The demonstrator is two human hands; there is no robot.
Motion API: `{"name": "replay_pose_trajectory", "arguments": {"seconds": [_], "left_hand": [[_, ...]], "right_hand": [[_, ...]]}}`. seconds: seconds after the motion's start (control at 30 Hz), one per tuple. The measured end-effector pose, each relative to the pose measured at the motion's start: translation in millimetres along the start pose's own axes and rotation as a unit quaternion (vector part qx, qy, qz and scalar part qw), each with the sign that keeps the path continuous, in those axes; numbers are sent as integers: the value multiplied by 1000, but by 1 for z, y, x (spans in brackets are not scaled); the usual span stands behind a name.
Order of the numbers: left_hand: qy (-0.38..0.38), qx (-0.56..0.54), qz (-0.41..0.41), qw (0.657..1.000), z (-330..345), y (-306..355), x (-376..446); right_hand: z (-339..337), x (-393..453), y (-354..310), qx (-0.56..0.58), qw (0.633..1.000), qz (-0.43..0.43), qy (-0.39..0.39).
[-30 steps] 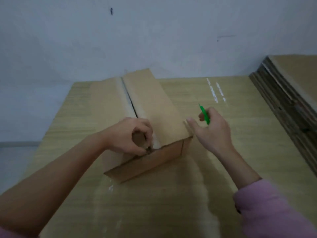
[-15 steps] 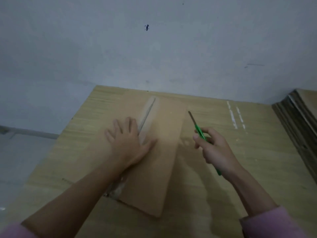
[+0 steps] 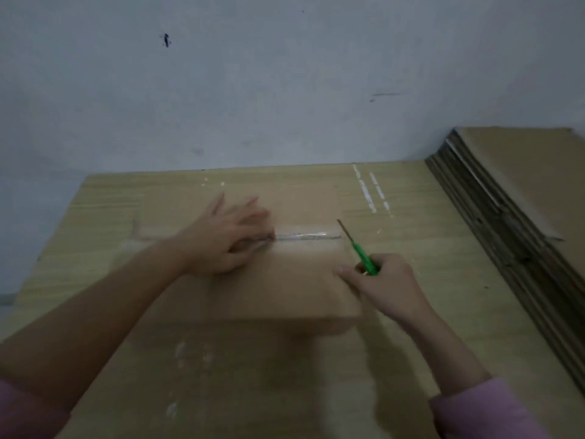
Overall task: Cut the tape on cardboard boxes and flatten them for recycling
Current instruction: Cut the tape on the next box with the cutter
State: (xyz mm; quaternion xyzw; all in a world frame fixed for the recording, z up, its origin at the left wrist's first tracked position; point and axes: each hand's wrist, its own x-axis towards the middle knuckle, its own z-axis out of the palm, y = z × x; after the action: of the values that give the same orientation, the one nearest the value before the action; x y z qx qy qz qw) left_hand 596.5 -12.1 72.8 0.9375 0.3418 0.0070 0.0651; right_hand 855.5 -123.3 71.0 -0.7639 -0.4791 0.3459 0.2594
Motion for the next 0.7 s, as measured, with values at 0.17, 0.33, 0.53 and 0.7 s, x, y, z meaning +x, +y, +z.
{"name": "replay_pose_trajectory", "arguments": {"seconds": [0.17,0.33,0.53,0.7], "left_hand": [[188,-57,-70,978,14,58,1],[266,-166,-184,932,45,97,-24],[254,-147,-208,933,46,97,-26],[220,-137,-141,956,47,82,-37]], "right_hand": [[42,-35,-6,261,961,-6,-94],[53,-11,-1,269,961,-41,41],[68,7,6,221,970,-81,53],[67,-3,17,225,968,-98,50]]}}
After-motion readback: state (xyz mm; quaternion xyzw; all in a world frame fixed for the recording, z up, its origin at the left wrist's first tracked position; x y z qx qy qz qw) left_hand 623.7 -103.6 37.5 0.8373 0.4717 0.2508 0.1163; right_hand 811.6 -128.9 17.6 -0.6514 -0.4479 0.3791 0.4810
